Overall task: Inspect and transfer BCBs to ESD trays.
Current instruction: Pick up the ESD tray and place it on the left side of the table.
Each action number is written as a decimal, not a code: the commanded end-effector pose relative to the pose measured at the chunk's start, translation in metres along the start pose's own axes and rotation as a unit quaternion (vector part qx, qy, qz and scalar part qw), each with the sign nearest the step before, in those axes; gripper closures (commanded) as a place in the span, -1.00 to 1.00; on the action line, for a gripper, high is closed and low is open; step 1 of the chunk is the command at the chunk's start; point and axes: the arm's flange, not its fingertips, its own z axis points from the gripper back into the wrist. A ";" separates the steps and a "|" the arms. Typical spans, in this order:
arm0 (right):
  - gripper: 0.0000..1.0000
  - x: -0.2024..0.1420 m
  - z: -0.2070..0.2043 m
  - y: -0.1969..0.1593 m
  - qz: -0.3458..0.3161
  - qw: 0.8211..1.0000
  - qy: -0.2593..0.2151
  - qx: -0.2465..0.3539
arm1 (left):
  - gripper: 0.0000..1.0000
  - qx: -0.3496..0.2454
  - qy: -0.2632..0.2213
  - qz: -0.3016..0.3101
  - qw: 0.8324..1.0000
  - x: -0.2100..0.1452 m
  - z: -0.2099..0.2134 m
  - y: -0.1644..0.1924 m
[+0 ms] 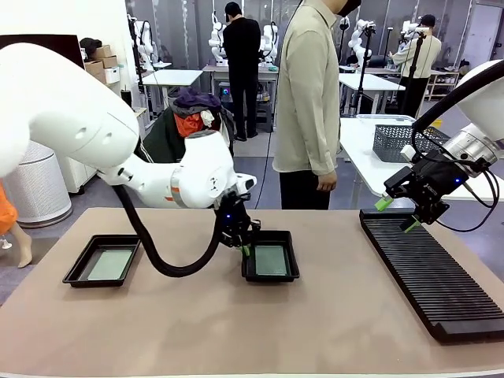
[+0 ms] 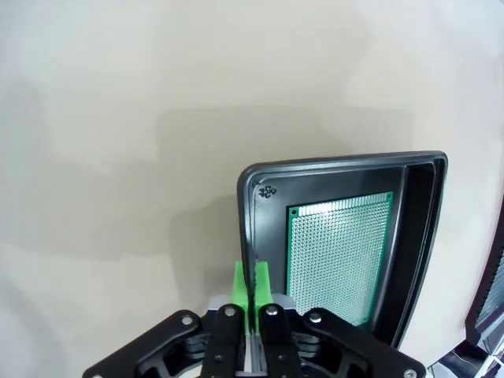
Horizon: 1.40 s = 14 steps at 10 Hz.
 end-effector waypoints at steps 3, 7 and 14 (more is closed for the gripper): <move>-1.00 0.000 0.000 0.001 -0.007 1.000 -0.002 -0.003 | 0.94 -0.034 -0.006 -0.004 0.999 -0.018 0.028 0.059; -1.00 0.000 0.000 0.001 -0.007 1.000 -0.002 -0.003 | 0.94 -0.013 -0.017 -0.007 1.000 -0.029 0.065 0.123; -1.00 0.000 0.000 0.001 -0.007 1.000 -0.002 -0.003 | 0.94 0.023 -0.013 -0.003 1.000 -0.024 0.078 0.206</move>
